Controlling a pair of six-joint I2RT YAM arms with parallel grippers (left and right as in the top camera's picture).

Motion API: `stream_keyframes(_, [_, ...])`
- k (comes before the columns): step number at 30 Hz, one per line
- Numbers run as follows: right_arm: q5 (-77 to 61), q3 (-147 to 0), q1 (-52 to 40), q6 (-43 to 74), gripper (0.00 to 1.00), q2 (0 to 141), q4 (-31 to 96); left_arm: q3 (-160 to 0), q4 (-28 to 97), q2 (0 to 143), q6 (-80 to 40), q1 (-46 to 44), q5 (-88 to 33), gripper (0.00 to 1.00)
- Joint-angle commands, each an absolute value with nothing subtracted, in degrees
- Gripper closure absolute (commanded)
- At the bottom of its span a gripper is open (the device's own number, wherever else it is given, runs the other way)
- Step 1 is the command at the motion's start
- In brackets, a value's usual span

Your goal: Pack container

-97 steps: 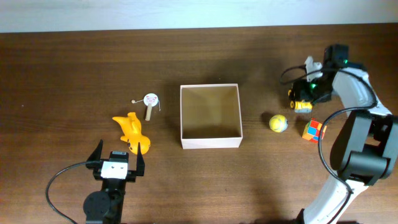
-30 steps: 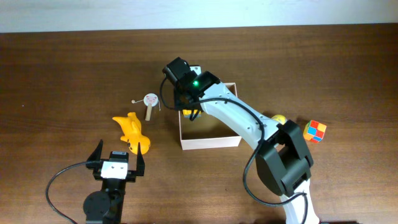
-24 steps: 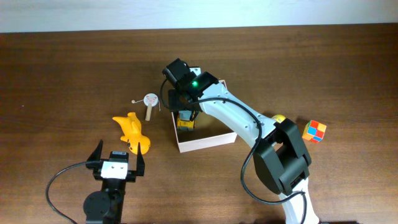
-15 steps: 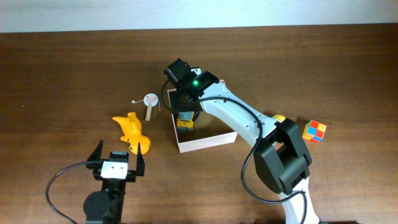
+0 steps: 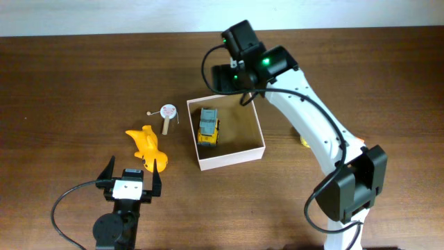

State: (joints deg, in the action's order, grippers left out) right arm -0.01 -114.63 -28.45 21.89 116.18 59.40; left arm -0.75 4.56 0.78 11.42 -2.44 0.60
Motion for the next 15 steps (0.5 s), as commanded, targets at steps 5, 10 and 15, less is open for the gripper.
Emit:
stream_keyframes(5, [-4.6,-111.2,-31.7,16.5,0.54,118.5,60.1,-0.5,4.8,0.3,12.3,-2.3,-0.1,0.01])
stream_keyframes(10, [-1.9,-107.4,-34.3,17.0,0.78,118.5,58.2,-0.5,4.8,0.3,12.3,-2.3,0.0,0.01])
stream_keyframes(15, [-1.9,-100.9,-34.4,18.5,0.83,118.5,52.5,-0.5,4.8,0.3,12.3,-2.3,-0.1,0.01])
